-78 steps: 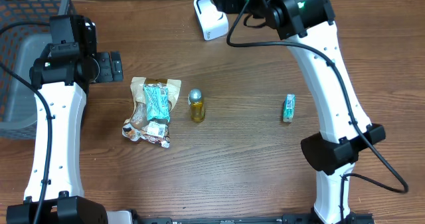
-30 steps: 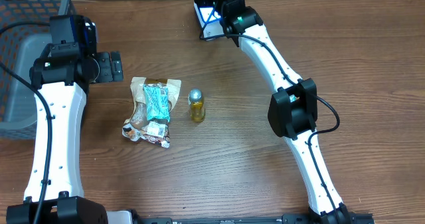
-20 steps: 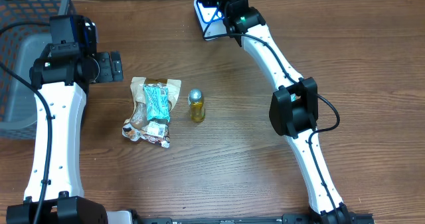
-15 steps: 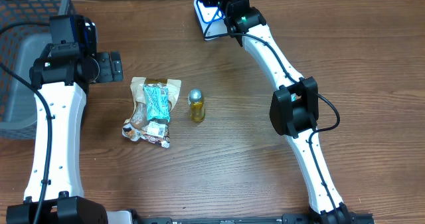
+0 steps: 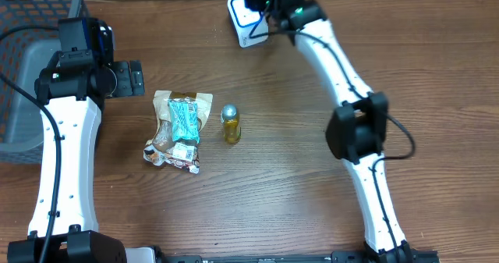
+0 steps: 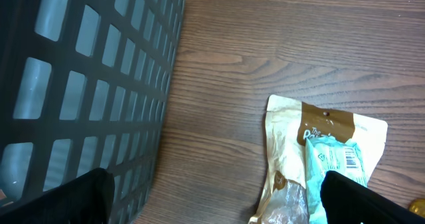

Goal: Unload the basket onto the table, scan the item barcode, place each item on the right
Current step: 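Carry the green jar back to the white barcode scanner, then move the held green jar right to the table's right edge, then lower the green jar onto the table and open the right gripper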

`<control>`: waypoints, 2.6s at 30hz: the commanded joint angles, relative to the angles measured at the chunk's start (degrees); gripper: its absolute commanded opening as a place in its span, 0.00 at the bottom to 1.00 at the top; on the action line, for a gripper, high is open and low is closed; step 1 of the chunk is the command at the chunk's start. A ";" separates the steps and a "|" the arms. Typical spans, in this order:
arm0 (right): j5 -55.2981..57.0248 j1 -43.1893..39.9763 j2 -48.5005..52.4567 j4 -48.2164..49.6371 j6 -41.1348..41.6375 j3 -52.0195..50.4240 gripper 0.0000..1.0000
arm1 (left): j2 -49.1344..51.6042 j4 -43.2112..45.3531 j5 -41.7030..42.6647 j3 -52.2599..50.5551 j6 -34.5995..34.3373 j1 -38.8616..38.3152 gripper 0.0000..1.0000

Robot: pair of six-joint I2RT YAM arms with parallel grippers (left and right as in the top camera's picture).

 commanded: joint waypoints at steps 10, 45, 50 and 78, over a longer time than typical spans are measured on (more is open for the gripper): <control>-0.28 -13.94 -18.71 -36.96 -0.07 1.49 0.17 | -0.87 0.22 -0.31 1.29 1.07 -0.02 0.99; 2.27 -33.48 -17.42 -57.20 -0.04 -23.19 0.18 | -0.87 0.22 -0.31 1.29 1.07 0.00 1.00; 2.27 -33.48 -17.42 -54.80 -0.04 -28.04 0.18 | -0.87 0.22 -0.31 1.29 1.07 0.02 1.00; 2.27 -33.11 -17.40 -43.76 -0.13 -41.44 0.87 | -0.87 0.22 -0.31 1.29 1.07 -0.31 1.00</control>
